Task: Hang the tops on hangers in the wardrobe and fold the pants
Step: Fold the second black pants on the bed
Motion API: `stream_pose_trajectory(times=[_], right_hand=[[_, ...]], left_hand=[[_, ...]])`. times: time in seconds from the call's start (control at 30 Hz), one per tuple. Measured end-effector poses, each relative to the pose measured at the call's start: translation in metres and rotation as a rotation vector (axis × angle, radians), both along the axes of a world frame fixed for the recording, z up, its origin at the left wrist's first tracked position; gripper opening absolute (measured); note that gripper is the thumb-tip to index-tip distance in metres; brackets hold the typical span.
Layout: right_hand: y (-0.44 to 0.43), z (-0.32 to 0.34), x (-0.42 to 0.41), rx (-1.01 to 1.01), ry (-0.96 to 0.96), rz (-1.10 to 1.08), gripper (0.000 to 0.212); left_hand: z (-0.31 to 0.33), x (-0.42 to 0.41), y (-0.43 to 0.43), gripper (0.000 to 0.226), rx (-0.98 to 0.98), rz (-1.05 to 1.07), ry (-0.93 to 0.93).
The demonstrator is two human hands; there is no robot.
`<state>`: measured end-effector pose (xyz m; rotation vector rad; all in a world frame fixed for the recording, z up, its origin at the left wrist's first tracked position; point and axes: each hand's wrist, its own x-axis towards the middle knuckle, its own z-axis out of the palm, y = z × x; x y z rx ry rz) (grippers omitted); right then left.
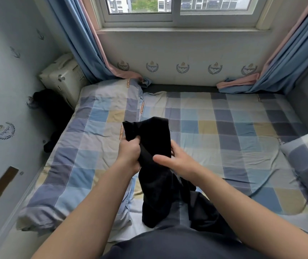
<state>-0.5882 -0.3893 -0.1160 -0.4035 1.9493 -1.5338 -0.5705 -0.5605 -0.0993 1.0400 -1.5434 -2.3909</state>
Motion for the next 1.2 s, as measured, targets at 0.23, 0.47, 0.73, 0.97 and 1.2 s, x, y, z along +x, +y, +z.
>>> stream_pose_trajectory(times=[0.23,0.47,0.73,0.97,1.2], right_hand=[[-0.01,-0.011,-0.02,0.126,0.038,0.134,0.035],[-0.021,0.007,-0.033,-0.112,-0.074,-0.283,0.023],[-0.033,0.062,-0.078,-0.204,-0.383,-0.417,0.02],[-0.01,0.021,-0.052,0.033,-0.17,-0.254,0.056],[0.006,-0.037,0.008,0.051,-0.228,0.124,0.037]], left_hand=[[-0.004,-0.003,-0.014,0.026,0.018,-0.182,-0.02],[-0.009,-0.005,-0.024,0.085,-0.184,-0.312,0.135],[-0.01,0.006,0.027,0.033,-0.07,-0.526,0.086],[-0.015,-0.01,0.02,0.032,-0.067,-0.312,-0.023],[-0.011,-0.026,0.0,0.049,0.083,-0.217,-0.109]])
